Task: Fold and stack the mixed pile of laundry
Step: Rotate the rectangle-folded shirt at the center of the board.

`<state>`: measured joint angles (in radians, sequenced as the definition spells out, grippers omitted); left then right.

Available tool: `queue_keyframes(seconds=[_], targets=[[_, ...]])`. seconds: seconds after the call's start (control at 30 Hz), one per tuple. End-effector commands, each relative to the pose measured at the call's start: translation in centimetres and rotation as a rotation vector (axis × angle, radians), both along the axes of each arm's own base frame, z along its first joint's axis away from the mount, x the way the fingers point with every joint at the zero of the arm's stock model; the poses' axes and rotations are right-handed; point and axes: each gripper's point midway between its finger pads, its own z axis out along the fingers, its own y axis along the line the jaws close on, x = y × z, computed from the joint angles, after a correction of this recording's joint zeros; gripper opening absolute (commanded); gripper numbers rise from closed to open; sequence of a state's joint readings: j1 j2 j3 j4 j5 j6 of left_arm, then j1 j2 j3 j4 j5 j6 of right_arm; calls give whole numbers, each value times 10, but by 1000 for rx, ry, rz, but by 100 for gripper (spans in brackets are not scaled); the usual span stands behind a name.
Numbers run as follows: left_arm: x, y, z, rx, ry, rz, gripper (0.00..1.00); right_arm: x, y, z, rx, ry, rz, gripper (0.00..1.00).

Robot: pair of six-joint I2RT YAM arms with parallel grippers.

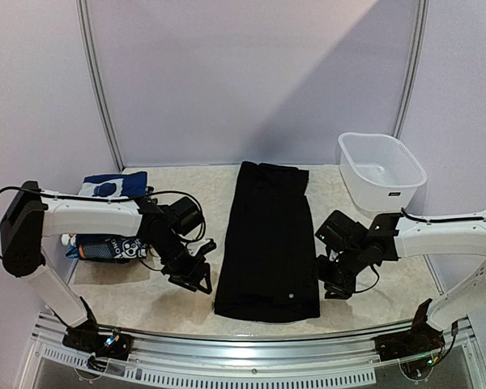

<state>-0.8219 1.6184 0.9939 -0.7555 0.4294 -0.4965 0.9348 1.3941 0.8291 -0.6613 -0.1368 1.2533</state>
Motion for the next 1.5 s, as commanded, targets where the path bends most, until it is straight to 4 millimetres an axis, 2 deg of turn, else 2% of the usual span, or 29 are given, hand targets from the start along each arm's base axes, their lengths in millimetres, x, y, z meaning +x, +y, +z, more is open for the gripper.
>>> queue_keyframes(seconds=[0.0,0.23,0.47,0.8,0.87,0.93,1.0,1.1,1.3,1.47], targets=[[-3,-21,-2,-97,0,-20,50,-4,-2,-11,26,16,-75,63],[-8,-22,-14,-99,24,-4,49,-16,-7,-36,58,54,-91,54],[-14,-23,-26,-106,60,14,49,-24,-8,-45,90,72,-83,47],[-19,-32,-42,-106,95,84,47,-38,-1,-52,145,109,6,20],[-21,-35,-45,-102,96,99,43,-41,0,-54,154,116,23,14],[-22,-37,-49,-89,93,109,35,-44,-2,-55,157,121,33,7],[-23,-38,-52,-74,89,124,21,-48,-4,-54,156,125,46,0],[-24,-41,-51,-54,79,156,1,-55,-14,-55,134,134,62,0],[-42,-41,-39,-16,48,217,0,-73,-36,-45,106,151,110,0],[-64,-52,-29,-10,32,224,0,-88,-49,-33,106,164,160,0]])
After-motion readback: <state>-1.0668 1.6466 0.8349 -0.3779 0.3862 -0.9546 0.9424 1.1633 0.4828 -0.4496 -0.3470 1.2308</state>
